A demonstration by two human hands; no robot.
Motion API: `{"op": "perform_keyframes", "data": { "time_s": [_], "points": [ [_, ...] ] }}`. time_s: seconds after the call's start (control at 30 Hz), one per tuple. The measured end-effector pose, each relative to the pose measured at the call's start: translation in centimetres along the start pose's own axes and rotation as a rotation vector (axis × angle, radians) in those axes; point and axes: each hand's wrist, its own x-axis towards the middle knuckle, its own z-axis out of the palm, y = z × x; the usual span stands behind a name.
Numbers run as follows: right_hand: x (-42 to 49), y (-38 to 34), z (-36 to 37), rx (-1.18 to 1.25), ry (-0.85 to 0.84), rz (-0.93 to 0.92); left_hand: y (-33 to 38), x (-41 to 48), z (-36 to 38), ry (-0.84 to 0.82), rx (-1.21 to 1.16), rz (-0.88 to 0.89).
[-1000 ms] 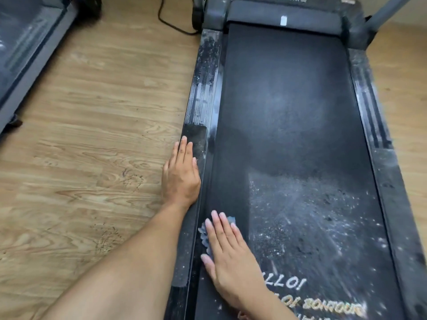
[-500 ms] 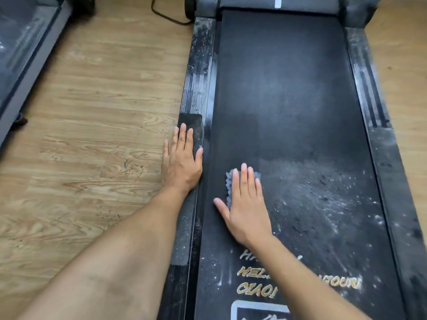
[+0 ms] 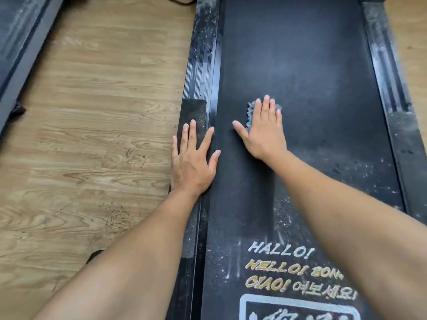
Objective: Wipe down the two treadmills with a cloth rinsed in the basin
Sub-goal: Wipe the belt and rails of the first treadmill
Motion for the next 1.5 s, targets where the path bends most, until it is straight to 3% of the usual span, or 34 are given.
{"op": "perform_keyframes", "data": {
  "time_s": [0.17,0.23,0.3,0.47,0.57,0.7,0.83,0.9,0.97,1.1,1.23,1.33,1.5],
  "points": [
    [-22.8,1.0,3.4,-0.003,-0.071,-0.130,-0.2,-0.3,-0.4,-0.021,0.022,-0.013],
    [-27.6,1.2,3.8,-0.008,-0.116,-0.153,-0.3,-0.2,-0.5,-0.005,0.002,-0.015],
    [-25.1,1.7,3.6,-0.020,-0.102,-0.124,0.0,-0.1,-0.7,0.011,-0.019,-0.011],
    [-4.8,3.1,-0.5,0.017,-0.043,0.082,0.1,0.1,-0.4,0.025,-0.009,-0.004],
    [0.1,5.1,-1.2,0.021,-0.044,0.054,0.3,0.0,-0.5,0.013,0.004,-0.017],
    [-10.6,4.4,1.2,0.019,0.013,-0.002,0.3,-0.1,-0.8,0.003,0.007,-0.024],
    [-27.7,4.0,3.7,0.032,-0.098,-0.061,0.2,-0.2,-1.1,0.016,-0.004,-0.024],
    [-29.9,4.8,3.9,0.024,-0.123,-0.036,0.4,-0.2,-1.2,0.017,-0.021,-0.021],
    [-25.9,5.6,3.2,0.004,-0.087,0.010,0.6,-0.1,-1.2,0.018,-0.024,-0.022],
    [-9.0,7.4,0.1,0.056,0.002,0.166,0.6,-0.1,-0.9,0.045,-0.011,-0.025],
    [0.5,9.9,-2.4,0.038,-0.043,0.128,0.4,0.0,-0.7,0.049,-0.003,-0.026],
    [-5.9,9.6,-1.0,0.004,-0.037,0.055,0.3,-0.1,-0.9,0.044,-0.009,-0.025],
    [-27.0,9.1,2.0,-0.006,-0.141,-0.052,0.4,-0.2,-1.0,0.036,-0.019,-0.030]
  ]
}}
